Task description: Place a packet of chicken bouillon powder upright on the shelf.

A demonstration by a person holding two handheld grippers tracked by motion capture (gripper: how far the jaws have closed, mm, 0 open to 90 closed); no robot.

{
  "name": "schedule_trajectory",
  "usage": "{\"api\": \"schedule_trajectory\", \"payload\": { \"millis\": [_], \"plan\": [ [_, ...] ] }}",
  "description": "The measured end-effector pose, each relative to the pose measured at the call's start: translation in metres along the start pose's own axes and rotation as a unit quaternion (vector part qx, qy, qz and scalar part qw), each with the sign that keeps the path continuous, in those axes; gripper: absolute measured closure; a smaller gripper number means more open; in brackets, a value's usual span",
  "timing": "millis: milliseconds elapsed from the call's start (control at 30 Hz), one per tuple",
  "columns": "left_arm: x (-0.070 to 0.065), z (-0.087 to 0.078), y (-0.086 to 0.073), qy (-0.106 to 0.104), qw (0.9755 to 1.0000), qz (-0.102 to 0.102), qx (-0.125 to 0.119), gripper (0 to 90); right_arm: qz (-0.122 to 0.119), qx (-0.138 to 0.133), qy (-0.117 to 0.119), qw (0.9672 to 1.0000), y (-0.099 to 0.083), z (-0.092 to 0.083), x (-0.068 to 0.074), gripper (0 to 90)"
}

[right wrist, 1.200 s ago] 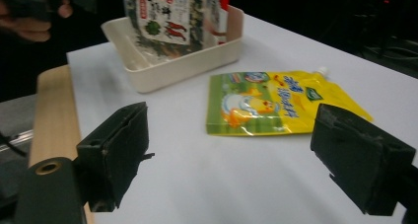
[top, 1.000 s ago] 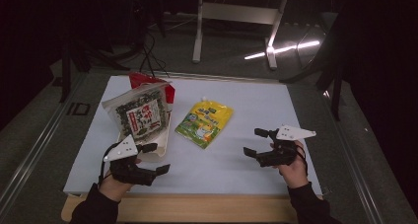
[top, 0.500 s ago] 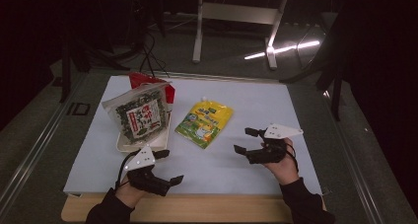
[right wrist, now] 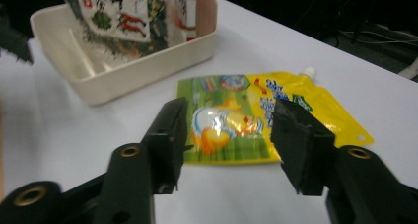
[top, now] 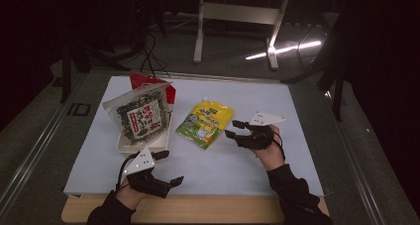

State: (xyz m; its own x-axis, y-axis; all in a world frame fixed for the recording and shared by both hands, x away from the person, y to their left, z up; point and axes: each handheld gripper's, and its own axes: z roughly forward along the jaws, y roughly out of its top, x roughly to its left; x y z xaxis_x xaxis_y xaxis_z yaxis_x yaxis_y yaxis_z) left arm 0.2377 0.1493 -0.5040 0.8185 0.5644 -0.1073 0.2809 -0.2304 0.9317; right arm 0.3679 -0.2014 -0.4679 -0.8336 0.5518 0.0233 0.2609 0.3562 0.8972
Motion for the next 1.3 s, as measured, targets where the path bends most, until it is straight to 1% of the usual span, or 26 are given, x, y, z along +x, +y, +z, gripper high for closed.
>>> {"api": "schedule_trajectory", "payload": {
  "millis": [267,333,367,433,500,633,800,833,867,967,1000,1033,1067,1133,1300],
  "plan": [
    [-0.001,0.000,-0.003,0.001,1.0000,-0.004,0.002,4.2,-0.003,0.016,-0.022,0.9996,0.010,0.027,-0.014,71.4],
    [-0.001,0.000,-0.003,0.000,1.0000,-0.003,0.002,4.2,-0.003,0.020,-0.027,0.9994,0.012,0.034,-0.018,75.0],
    [-0.001,0.000,-0.004,0.000,1.0000,-0.003,0.003,4.2,-0.003,0.020,-0.027,0.9994,0.012,0.034,-0.018,75.0],
    [-0.001,0.000,-0.005,-0.002,1.0000,-0.004,0.003,4.2,0.008,0.020,-0.031,0.9993,0.015,0.044,-0.025,80.1],
    [-0.001,0.000,-0.005,-0.003,1.0000,-0.003,0.003,4.2,0.017,0.022,-0.032,0.9991,0.017,0.052,-0.030,82.5],
    [-0.002,0.000,-0.005,-0.004,1.0000,0.000,0.001,4.2,0.023,0.035,-0.035,0.9985,0.020,0.068,-0.037,88.3],
    [-0.002,-0.001,-0.006,-0.004,1.0000,0.000,-0.002,4.2,0.026,0.046,-0.040,0.9978,0.026,0.087,-0.044,89.8],
    [-0.002,-0.001,-0.006,-0.004,1.0000,0.000,-0.002,4.2,0.026,0.046,-0.040,0.9978,0.026,0.087,-0.044,89.8],
    [-0.002,-0.001,-0.006,-0.004,1.0000,0.000,-0.001,4.2,0.027,0.049,-0.044,0.9975,0.027,0.093,-0.046,89.9],
    [-0.002,-0.001,-0.007,-0.004,1.0000,-0.001,-0.001,4.2,0.029,0.052,-0.051,0.9969,0.029,0.103,-0.050,90.0],
    [-0.002,-0.001,-0.007,-0.004,1.0000,-0.001,-0.002,4.2,0.034,0.055,-0.053,0.9965,0.029,0.106,-0.051,90.0],
    [-0.002,-0.001,-0.007,-0.004,1.0000,-0.001,-0.002,4.2,0.034,0.055,-0.053,0.9965,0.029,0.106,-0.051,90.0],
    [-0.003,-0.001,-0.007,-0.005,1.0000,0.000,-0.001,4.2,0.036,0.058,-0.055,0.9961,0.029,0.113,-0.054,90.0],
    [-0.003,-0.001,-0.008,-0.005,1.0000,0.002,0.001,4.2,0.039,0.061,-0.060,0.9956,0.029,0.119,-0.056,90.0],
    [-0.004,-0.001,-0.008,-0.007,1.0000,0.002,0.000,4.1,0.036,0.071,-0.067,0.9946,0.030,0.134,-0.061,90.0]
  ]
}}
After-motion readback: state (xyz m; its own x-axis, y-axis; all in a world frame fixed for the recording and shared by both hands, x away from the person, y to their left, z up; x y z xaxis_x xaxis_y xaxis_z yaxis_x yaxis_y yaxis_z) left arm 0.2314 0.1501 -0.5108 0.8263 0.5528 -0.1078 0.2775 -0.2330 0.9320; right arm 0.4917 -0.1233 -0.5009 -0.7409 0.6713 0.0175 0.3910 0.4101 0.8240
